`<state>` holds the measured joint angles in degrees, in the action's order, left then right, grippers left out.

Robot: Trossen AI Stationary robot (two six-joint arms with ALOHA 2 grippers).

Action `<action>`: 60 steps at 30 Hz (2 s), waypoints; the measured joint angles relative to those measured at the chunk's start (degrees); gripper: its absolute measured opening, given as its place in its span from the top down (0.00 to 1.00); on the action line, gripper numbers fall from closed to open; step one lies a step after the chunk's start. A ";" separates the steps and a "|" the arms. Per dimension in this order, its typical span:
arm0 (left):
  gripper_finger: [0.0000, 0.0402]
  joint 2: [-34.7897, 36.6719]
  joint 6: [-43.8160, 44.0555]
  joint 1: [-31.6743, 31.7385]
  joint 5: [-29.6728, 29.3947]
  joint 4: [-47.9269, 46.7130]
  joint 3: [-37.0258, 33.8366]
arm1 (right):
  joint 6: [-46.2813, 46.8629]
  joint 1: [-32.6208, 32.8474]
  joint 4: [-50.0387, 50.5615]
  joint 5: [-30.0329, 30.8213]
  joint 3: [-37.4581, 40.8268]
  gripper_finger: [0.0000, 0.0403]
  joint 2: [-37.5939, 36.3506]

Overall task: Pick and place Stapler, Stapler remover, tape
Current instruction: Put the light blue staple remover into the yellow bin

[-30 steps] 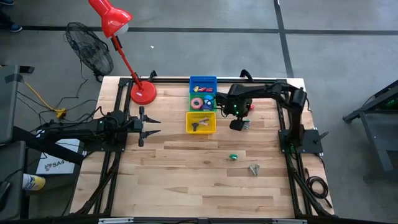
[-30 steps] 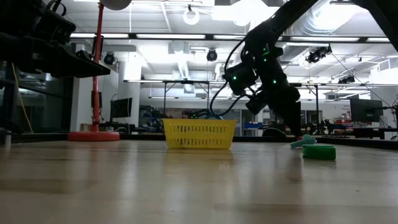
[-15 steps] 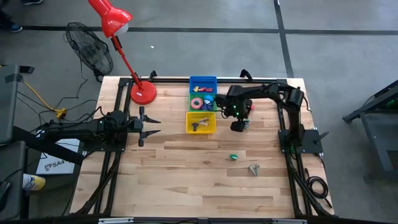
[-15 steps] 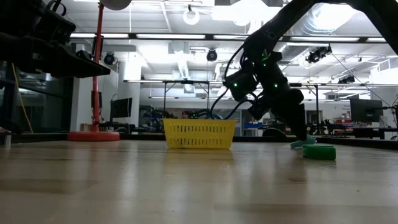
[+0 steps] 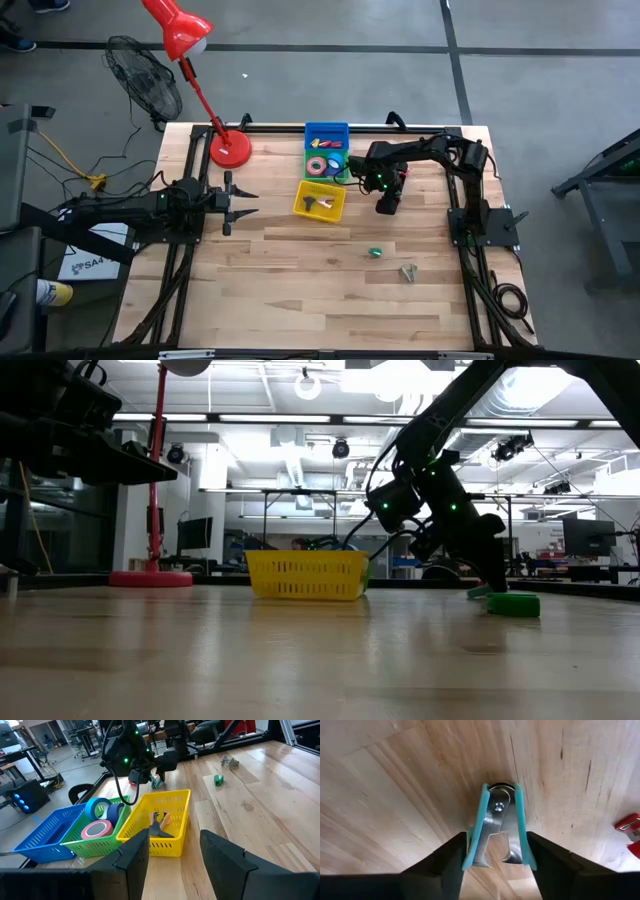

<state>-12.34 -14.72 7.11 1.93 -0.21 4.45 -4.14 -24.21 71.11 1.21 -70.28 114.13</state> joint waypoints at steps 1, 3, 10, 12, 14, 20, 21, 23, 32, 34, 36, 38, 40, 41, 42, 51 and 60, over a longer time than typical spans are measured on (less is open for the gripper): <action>0.57 -0.01 0.00 0.00 0.00 0.00 0.00 | 0.00 0.00 0.00 0.02 0.00 0.54 0.00; 0.57 0.00 0.00 0.00 0.00 0.00 0.00 | 0.00 0.00 -0.02 0.04 0.00 0.58 0.00; 0.57 -0.02 0.00 -0.01 0.01 0.01 0.00 | -0.43 0.00 0.11 1.36 -0.06 0.73 -1.44; 0.57 -0.02 0.00 -0.01 0.01 0.00 0.00 | -0.89 0.00 0.69 2.65 -0.11 0.78 -2.62; 0.57 -0.02 0.00 0.00 0.02 0.02 0.00 | -1.37 -0.02 0.82 2.70 -0.11 0.81 -4.35; 0.57 -0.02 0.00 -0.01 0.00 0.02 0.00 | -3.21 0.03 -3.40 -1.99 -0.15 0.81 -11.14; 0.57 -0.02 0.00 0.00 0.01 0.02 0.00 | -3.74 0.25 -5.09 -3.25 -0.15 0.81 -12.27; 0.57 -0.01 0.00 0.00 0.01 0.01 0.00 | -6.07 0.96 -9.12 -6.35 -0.15 0.81 -14.18; 0.57 -0.02 0.00 -0.01 0.02 0.01 0.00 | -18.78 6.81 -29.82 -7.47 -0.22 0.81 -15.47; 0.57 -0.02 0.00 -0.02 0.00 0.00 0.00 | -20.26 8.03 -33.86 -6.38 -0.22 0.81 -15.50; 0.57 -0.02 0.00 0.00 0.02 0.02 0.00 | -21.26 9.18 -37.56 -4.98 -0.22 0.81 -15.50; 0.57 -0.01 0.00 -0.01 0.00 0.00 -0.01 | -21.60 10.31 -40.82 -4.11 -0.22 0.81 -15.29; 0.57 -0.01 0.00 -0.02 0.01 0.02 0.00 | -21.16 11.40 -43.66 -3.45 -0.22 0.81 -14.69; 0.57 -0.01 0.00 -0.02 0.02 0.00 0.00 | -20.28 11.95 -44.53 -3.26 -0.22 0.81 -14.06; 0.57 -0.02 0.00 -0.02 0.02 0.02 0.00 | -19.36 12.52 -45.24 -3.17 -0.22 0.81 -13.51; 0.57 -0.02 0.00 -0.02 0.02 0.00 -0.02 | -13.76 16.28 -47.01 -1.18 -0.22 0.74 -11.97; 0.57 -0.02 0.00 0.00 0.02 0.00 0.00 | -13.77 16.19 -46.67 -0.74 -0.13 0.72 -11.67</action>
<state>-12.36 -14.72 7.11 1.95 -0.21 4.45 -17.91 -8.02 24.45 0.48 -70.41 102.45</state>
